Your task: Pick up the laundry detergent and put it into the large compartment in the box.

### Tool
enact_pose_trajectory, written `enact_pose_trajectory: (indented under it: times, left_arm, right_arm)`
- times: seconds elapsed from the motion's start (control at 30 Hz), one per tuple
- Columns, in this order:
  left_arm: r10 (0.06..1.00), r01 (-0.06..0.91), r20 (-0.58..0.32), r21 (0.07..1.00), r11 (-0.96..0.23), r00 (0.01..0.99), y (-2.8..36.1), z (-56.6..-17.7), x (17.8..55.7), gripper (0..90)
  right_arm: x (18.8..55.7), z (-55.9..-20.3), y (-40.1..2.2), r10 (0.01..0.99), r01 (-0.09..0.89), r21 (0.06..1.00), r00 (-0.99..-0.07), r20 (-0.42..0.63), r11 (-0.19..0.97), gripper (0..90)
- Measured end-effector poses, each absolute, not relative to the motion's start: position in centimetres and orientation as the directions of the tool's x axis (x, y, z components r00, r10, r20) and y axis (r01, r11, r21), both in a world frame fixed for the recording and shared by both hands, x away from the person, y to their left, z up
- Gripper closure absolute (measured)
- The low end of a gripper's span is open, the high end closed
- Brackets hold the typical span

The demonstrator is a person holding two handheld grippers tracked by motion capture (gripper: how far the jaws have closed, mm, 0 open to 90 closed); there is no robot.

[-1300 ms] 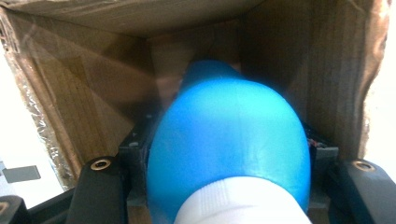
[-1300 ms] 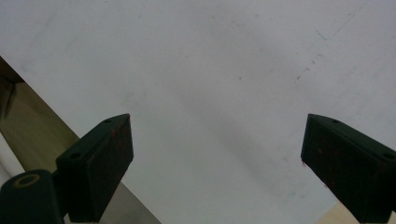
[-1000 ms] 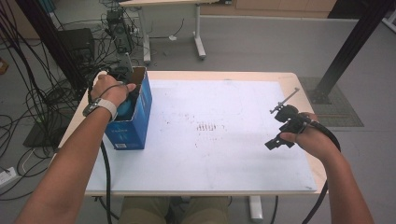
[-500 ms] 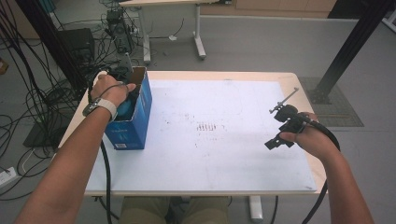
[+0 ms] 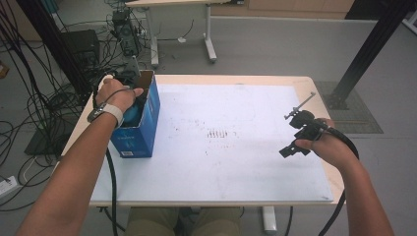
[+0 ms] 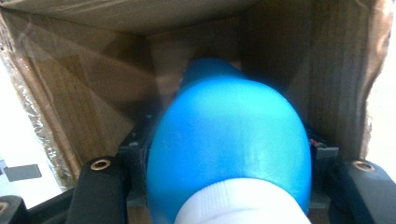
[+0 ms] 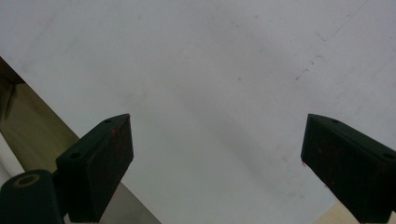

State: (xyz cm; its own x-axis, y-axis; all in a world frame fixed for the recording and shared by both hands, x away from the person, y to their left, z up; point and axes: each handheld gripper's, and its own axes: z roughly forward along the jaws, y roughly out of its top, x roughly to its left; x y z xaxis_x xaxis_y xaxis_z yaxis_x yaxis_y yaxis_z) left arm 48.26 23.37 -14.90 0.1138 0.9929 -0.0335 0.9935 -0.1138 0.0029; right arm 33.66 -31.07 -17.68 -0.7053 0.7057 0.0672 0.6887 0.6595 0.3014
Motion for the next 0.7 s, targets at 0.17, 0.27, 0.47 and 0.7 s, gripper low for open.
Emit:
enact_pose_trajectory:
  times: [0.17,0.27,0.47,0.7]
  left_arm:
    - [0.993,0.994,-0.035,0.007,-0.114,0.114,23.43,-14.91,48.19,37.4]
    - [0.993,0.993,-0.034,0.009,-0.114,0.114,23.43,-14.93,48.13,37.4]
    - [0.993,0.993,-0.033,0.009,-0.115,0.115,23.38,-14.93,48.12,37.4]
    - [0.993,0.993,-0.03,0.009,-0.116,0.116,23.33,-14.94,48.11,37.4]
  right_arm:
    - [33.68,-17.66,-31.03,0.706,0.689,0.3,-0.705,0.067,0.659,9.2]
    - [33.68,-17.63,-31.01,0.707,0.689,0.299,-0.705,0.066,0.66,9.2]
    - [33.61,-17.56,-31.04,0.707,0.689,0.302,-0.704,0.065,0.659,9.1]
    - [33.49,-17.64,-31.2,0.707,0.689,0.304,-0.704,0.066,0.658,9.1]
